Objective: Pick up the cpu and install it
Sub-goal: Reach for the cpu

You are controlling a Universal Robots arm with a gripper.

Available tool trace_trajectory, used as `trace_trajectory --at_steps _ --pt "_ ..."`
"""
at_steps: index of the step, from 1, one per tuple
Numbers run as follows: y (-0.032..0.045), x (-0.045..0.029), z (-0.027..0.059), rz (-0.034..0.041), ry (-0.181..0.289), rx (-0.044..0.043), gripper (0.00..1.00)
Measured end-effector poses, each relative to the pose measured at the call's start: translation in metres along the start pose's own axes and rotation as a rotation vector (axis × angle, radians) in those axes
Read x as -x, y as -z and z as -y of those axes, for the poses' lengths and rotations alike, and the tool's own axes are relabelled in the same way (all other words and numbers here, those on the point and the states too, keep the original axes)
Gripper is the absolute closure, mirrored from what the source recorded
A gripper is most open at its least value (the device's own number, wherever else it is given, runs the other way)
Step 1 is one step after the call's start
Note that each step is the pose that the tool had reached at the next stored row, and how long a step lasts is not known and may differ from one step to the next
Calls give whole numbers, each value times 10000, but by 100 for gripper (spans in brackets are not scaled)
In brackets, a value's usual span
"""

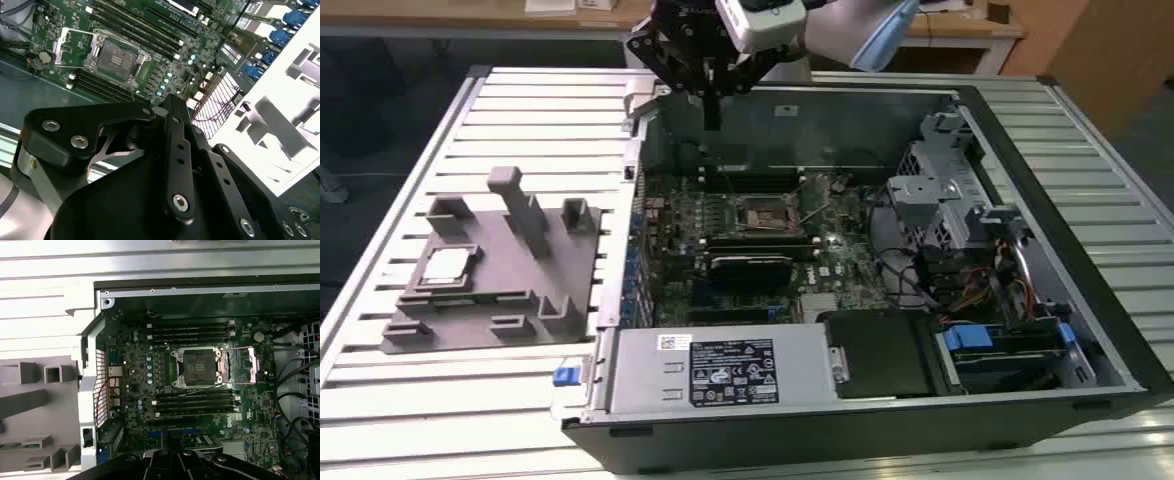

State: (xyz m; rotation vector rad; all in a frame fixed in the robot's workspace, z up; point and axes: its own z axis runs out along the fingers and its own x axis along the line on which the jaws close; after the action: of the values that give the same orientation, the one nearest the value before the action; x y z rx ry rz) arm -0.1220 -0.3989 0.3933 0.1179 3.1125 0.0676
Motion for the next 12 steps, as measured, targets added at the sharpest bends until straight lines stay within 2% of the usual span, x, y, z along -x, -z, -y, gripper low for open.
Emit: trace_trajectory --at_steps 12 --pt "0 -22 2 1 0 1 89"
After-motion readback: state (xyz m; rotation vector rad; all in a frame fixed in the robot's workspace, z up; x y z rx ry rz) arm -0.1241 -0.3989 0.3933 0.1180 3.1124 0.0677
